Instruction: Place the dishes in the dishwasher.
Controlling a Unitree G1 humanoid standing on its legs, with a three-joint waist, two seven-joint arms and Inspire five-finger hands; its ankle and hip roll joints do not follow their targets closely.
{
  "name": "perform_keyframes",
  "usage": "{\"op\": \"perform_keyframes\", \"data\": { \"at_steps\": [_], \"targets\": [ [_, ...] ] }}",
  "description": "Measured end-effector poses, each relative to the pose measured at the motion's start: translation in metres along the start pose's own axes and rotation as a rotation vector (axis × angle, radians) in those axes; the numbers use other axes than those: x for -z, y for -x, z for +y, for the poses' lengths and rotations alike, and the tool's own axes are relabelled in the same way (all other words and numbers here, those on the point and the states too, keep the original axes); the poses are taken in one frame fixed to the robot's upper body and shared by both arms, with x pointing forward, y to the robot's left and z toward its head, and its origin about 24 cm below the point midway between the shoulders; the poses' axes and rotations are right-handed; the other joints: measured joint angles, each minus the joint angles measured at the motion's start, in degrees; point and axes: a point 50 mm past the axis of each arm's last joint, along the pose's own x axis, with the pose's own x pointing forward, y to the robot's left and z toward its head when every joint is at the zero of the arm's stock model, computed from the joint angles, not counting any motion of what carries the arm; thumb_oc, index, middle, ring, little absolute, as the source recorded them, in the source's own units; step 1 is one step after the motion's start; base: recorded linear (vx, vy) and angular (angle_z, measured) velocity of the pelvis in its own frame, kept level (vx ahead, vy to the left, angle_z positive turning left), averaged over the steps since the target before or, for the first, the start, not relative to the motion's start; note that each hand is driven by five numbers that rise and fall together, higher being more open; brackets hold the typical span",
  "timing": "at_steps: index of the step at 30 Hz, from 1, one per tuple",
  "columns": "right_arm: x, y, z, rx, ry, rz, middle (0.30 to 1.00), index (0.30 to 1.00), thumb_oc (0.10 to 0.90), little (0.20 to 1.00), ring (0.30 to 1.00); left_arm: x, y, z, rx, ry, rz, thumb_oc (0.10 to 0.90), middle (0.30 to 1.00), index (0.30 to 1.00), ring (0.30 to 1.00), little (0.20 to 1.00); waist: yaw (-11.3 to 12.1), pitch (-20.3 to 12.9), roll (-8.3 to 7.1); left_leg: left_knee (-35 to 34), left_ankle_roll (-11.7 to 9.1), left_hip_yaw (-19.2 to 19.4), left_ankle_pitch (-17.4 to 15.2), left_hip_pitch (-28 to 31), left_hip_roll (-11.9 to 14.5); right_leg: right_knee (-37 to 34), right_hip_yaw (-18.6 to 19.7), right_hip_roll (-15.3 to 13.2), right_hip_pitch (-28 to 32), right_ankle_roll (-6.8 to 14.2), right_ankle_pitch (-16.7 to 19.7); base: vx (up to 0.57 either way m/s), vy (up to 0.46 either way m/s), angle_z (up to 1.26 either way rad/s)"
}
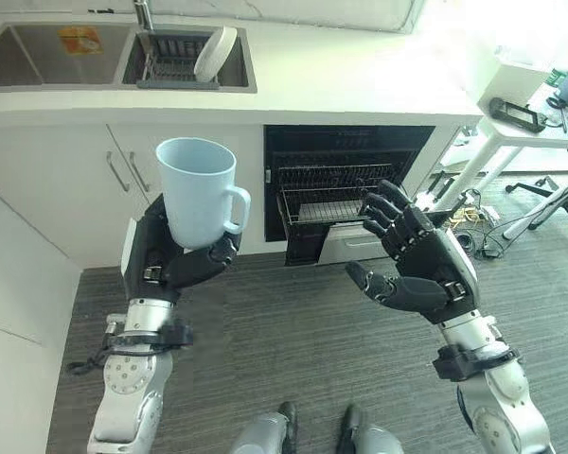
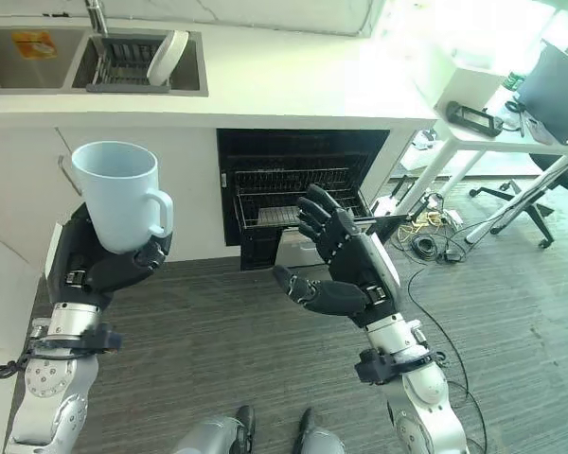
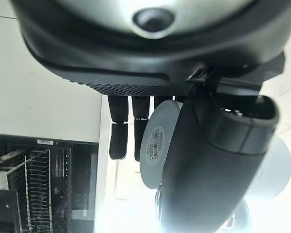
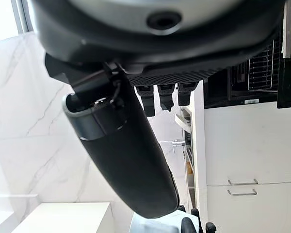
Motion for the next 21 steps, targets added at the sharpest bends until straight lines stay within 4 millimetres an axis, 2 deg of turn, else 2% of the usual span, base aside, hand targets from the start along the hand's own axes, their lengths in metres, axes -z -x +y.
{"op": "perform_keyframes", "data": {
  "at_steps": [1, 2, 3, 5, 6, 8, 10, 12, 13, 14, 15, 16, 17, 18, 19, 20, 21],
  "targets": [
    [-0.002, 0.000, -0.002, 0.007, 0.011, -0.010, 0.900, 0.900, 0.800, 0.900, 0.900, 0.000, -0.003, 0.000, 0.012, -0.017, -0.003, 0.400, 0.300, 0.300, 0.300, 0.300, -1.36, 0.21, 0.61, 5.05, 4.34, 0.11, -1.72, -1.56, 1.06, 2.06, 1.41, -3.26, -0.98, 2.60, 1.55, 0.23, -0.331, 0.62],
    [0.001, -0.001, 0.000, 0.010, -0.007, -0.002, 0.900, 0.900, 0.800, 0.900, 0.900, 0.001, -0.002, 0.001, -0.001, -0.014, 0.006, 0.400, 0.300, 0.300, 0.300, 0.300, -0.05, 0.67, 0.47, 6.44, 3.37, 1.04, -2.53, -1.56, 1.34, 2.12, 2.20, -5.20, -2.96, 2.59, 2.11, 0.21, -0.305, 0.14],
    [0.002, -0.002, 0.001, 0.001, -0.010, 0.001, 0.900, 0.900, 0.800, 0.900, 0.900, 0.003, 0.000, 0.000, -0.013, -0.008, 0.016, 0.400, 0.300, 0.300, 0.300, 0.300, 0.40, 0.64, 0.17, 5.89, 2.99, 0.69, -2.31, -1.60, 1.63, 1.90, 1.94, -5.98, -4.95, 1.51, 2.95, 0.30, -0.470, -0.12],
    [0.002, -0.002, 0.002, -0.011, -0.010, 0.006, 0.900, 0.900, 0.800, 0.900, 0.900, 0.005, 0.003, 0.001, -0.019, -0.013, 0.032, 0.400, 0.300, 0.300, 0.300, 0.300, 1.07, 1.07, 0.35, 3.89, 3.40, 0.46, -1.25, -0.71, 1.62, 0.01, 1.33, -5.55, -5.87, 1.30, 4.25, 0.34, -0.566, 0.24],
    [0.003, -0.001, 0.001, -0.007, -0.012, 0.011, 0.900, 0.900, 0.800, 0.900, 0.900, 0.007, 0.004, 0.002, -0.022, -0.013, 0.041, 0.400, 0.300, 0.300, 0.300, 0.300, 1.56, 1.22, 0.22, 3.46, 2.43, -1.34, -1.10, -0.25, 0.57, 0.47, 1.79, -5.53, -5.60, 1.11, 4.19, 0.29, -0.559, 0.53],
    [0.003, -0.002, 0.001, -0.009, -0.012, 0.017, 0.900, 0.900, 0.800, 0.900, 0.900, 0.002, 0.004, 0.003, -0.026, -0.014, 0.025, 0.400, 0.300, 0.300, 0.300, 0.300, 2.18, 2.01, -0.51, 2.99, 2.47, -3.05, -0.97, 1.51, 0.49, 0.10, 2.11, -3.61, -2.90, 0.82, 4.07, 0.26, -0.518, 0.55],
    [-0.001, -0.011, 0.002, -0.029, -0.001, -0.006, 0.900, 0.900, 0.800, 0.900, 0.900, -0.007, 0.005, 0.006, -0.048, -0.009, -0.006, 0.400, 0.300, 0.300, 0.300, 0.300, 4.64, 2.34, -2.05, 1.26, 1.24, -3.86, -1.03, 4.20, 0.74, 0.52, -1.49, -1.83, -0.82, 0.11, 3.87, 0.29, -0.506, 0.21],
    [-0.009, -0.021, 0.001, -0.063, 0.029, -0.023, 0.900, 0.900, 0.800, 0.900, 0.900, -0.011, 0.007, 0.008, -0.067, 0.008, -0.020, 0.400, 0.300, 0.300, 0.300, 0.300, 4.74, 2.38, -2.10, -0.33, -0.48, -5.12, -1.13, 6.06, 1.92, 1.74, -2.22, 0.70, 0.03, 0.22, 3.57, 0.26, -0.404, 0.10],
    [-0.012, -0.023, 0.001, -0.080, 0.046, -0.027, 0.900, 0.900, 0.800, 0.900, 0.900, -0.016, 0.009, 0.010, -0.080, 0.022, -0.034, 0.400, 0.300, 0.300, 0.300, 0.300, 5.14, 2.27, -2.29, -1.43, -1.78, -5.52, -1.19, 7.36, 3.11, 1.65, -2.78, 2.79, 0.09, -0.76, 3.20, 0.26, -0.436, 0.08],
    [-0.012, -0.023, 0.001, -0.083, 0.045, -0.023, 0.900, 0.900, 0.800, 0.900, 0.900, -0.017, 0.011, 0.010, -0.087, 0.019, -0.037, 0.400, 0.300, 0.300, 0.300, 0.300, 4.62, 1.71, -3.29, -3.47, -3.43, -5.82, -0.83, 8.97, 3.36, 2.41, -3.07, 3.95, 0.55, -1.91, 2.55, 0.24, -0.463, -0.02],
    [-0.009, -0.019, -0.001, -0.083, 0.035, -0.001, 0.900, 0.900, 0.800, 0.900, 0.900, -0.016, 0.017, 0.009, -0.085, 0.021, -0.021, 0.400, 0.300, 0.300, 0.300, 0.300, 4.48, 1.51, -2.95, -5.70, -5.22, -6.05, -0.40, 11.58, 4.98, 2.88, -2.89, 5.96, 1.69, -4.85, 1.03, 0.16, -0.365, -0.06],
    [-0.007, -0.014, -0.003, -0.080, 0.038, 0.022, 0.900, 0.900, 0.800, 0.900, 0.900, -0.018, 0.023, 0.009, -0.079, 0.018, -0.015, 0.400, 0.300, 0.300, 0.300, 0.300, 4.42, 1.13, -2.50, -7.66, -7.18, -5.92, 0.55, 13.31, 6.68, 2.98, -3.29, 7.85, 2.52, -6.26, -0.09, 0.15, -0.327, 0.00],
    [-0.004, -0.006, -0.009, -0.052, 0.047, 0.058, 0.900, 0.900, 0.800, 0.900, 0.900, -0.018, 0.022, 0.001, -0.056, 0.039, -0.020, 0.400, 0.300, 0.300, 0.300, 0.300, 4.58, 1.11, -2.66, -7.22, -9.44, -4.18, 3.96, 12.14, 7.88, 3.72, -4.71, 8.46, 2.70, -8.56, -1.67, 0.20, -0.171, 0.39],
    [-0.003, -0.003, -0.016, 0.002, 0.047, 0.069, 0.900, 0.900, 0.800, 0.900, 0.900, -0.014, 0.017, -0.013, -0.005, 0.074, -0.011, 0.400, 0.300, 0.300, 0.300, 0.300, 3.65, 1.08, -2.61, -2.02, -9.14, -3.41, 4.67, 7.16, 7.52, 3.56, -6.53, 7.49, 2.93, -9.54, -2.47, 0.21, -0.062, 0.44],
    [-0.002, -0.006, -0.017, 0.009, 0.039, 0.068, 0.900, 0.900, 0.800, 0.900, 0.900, -0.012, 0.018, -0.018, 0.019, 0.079, -0.006, 0.400, 0.300, 0.300, 0.300, 0.300, 3.71, 1.11, -2.62, -5.15, -8.36, -2.20, 3.89, 7.01, 5.88, 3.52, -6.13, 7.15, 3.01, -10.10, -2.82, 0.20, 0.048, 0.31],
    [-0.001, -0.010, -0.018, 0.012, 0.037, 0.063, 0.900, 0.900, 0.800, 0.900, 0.900, -0.010, 0.018, -0.022, 0.035, 0.087, 0.004, 0.400, 0.300, 0.300, 0.300, 0.300, 3.26, 1.15, -1.61, -6.61, -8.12, -2.06, 3.21, 6.10, 4.55, 3.12, -6.26, 7.42, 3.82, -10.26, -3.01, 0.16, 0.055, 0.03],
    [0.001, -0.011, -0.018, 0.025, 0.027, 0.063, 0.900, 0.900, 0.800, 0.900, 0.900, -0.007, 0.020, -0.024, 0.048, 0.099, 0.015, 0.400, 0.300, 0.300, 0.300, 0.300, 2.65, 1.16, 0.39, -6.11, -7.89, -1.25, 2.94, 4.43, 4.42, 2.25, -7.41, 8.64, 5.57, -10.23, -3.06, 0.21, 0.036, 0.11]
  ]
}}
